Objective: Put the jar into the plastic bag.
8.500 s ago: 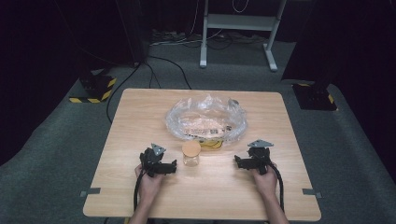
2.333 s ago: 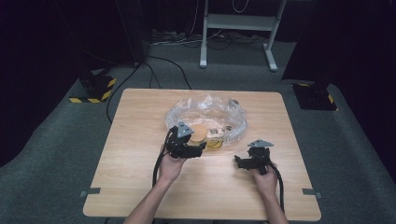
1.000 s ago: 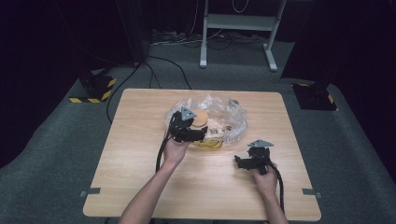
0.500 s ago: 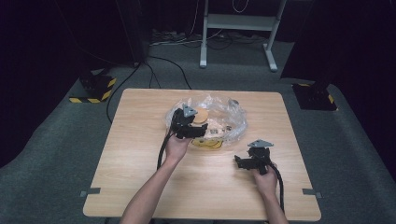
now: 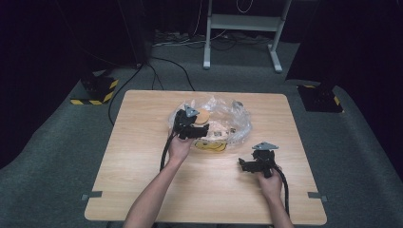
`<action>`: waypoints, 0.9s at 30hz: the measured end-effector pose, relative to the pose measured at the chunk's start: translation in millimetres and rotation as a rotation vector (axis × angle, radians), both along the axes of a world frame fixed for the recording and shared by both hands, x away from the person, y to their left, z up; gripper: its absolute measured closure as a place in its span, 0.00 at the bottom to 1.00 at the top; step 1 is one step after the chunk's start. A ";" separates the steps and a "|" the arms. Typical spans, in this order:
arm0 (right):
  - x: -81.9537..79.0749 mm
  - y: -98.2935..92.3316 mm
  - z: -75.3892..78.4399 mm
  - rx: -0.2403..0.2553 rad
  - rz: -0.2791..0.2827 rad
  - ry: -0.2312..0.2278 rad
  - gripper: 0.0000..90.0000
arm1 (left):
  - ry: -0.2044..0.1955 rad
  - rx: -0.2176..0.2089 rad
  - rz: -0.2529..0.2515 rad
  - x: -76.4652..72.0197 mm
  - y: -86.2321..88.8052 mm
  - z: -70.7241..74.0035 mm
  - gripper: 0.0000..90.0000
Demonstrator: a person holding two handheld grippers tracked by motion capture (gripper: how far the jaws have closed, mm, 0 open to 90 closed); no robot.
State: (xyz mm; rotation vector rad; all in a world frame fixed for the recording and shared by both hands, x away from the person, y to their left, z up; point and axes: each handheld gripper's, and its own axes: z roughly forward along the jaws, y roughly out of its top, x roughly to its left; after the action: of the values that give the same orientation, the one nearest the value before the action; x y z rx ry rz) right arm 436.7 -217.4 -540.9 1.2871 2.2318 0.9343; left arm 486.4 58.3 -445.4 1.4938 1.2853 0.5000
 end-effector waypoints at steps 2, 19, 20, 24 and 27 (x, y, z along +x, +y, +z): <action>0.0 0.0 0.0 0.000 0.000 0.000 0.07 | 0.004 0.006 0.004 1.5 0.5 -1.8 0.28; 0.0 0.0 0.0 0.000 0.000 0.000 0.07 | 0.017 0.022 0.032 13.0 -2.7 -16.3 0.28; 0.0 0.0 0.0 0.000 0.000 0.000 0.07 | 0.021 0.035 0.025 13.5 -2.1 -17.2 0.28; 0.0 0.0 0.0 0.000 0.000 0.000 0.07 | 0.034 0.046 0.024 15.6 -3.6 -21.9 0.28; 0.0 0.0 0.0 0.000 0.000 0.000 0.07 | 0.032 0.049 0.025 16.3 -4.9 -23.7 0.28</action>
State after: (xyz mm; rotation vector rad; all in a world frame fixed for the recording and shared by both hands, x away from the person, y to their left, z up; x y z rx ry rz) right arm 436.7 -217.4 -540.9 1.2869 2.2319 0.9344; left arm 502.7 53.3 -469.1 1.5332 1.3263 0.5293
